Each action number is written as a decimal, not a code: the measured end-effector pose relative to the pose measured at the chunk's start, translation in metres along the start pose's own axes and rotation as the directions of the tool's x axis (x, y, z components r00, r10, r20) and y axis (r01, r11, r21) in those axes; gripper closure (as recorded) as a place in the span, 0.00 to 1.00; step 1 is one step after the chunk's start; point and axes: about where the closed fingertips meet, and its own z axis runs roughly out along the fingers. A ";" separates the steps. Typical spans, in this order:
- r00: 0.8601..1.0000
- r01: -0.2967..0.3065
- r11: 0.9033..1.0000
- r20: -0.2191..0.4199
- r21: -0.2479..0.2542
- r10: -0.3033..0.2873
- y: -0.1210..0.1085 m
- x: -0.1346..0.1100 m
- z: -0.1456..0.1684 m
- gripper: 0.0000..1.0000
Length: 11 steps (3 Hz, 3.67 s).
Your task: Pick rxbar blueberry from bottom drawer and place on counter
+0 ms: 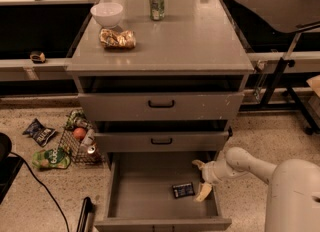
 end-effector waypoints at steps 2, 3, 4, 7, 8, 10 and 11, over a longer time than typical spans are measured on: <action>1.000 0.011 1.000 -0.026 -0.021 -0.012 -0.005 0.012 0.024 0.00; 0.999 0.037 0.998 -0.019 -0.045 -0.038 -0.007 0.023 0.050 0.00; 0.998 0.060 0.996 -0.003 -0.070 -0.060 -0.009 0.032 0.073 0.00; 0.993 0.070 0.990 -0.084 -0.124 -0.081 -0.008 0.061 0.127 0.00; 0.993 0.055 0.989 -0.101 -0.136 -0.069 -0.008 0.071 0.138 0.13; 0.991 0.056 0.991 -0.117 -0.125 -0.071 0.000 0.084 0.149 0.55; 0.991 0.057 0.991 -0.117 -0.125 -0.071 0.000 0.081 0.146 0.79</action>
Offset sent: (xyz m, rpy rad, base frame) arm 0.0179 0.0090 -0.0632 -0.0704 0.0209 0.0490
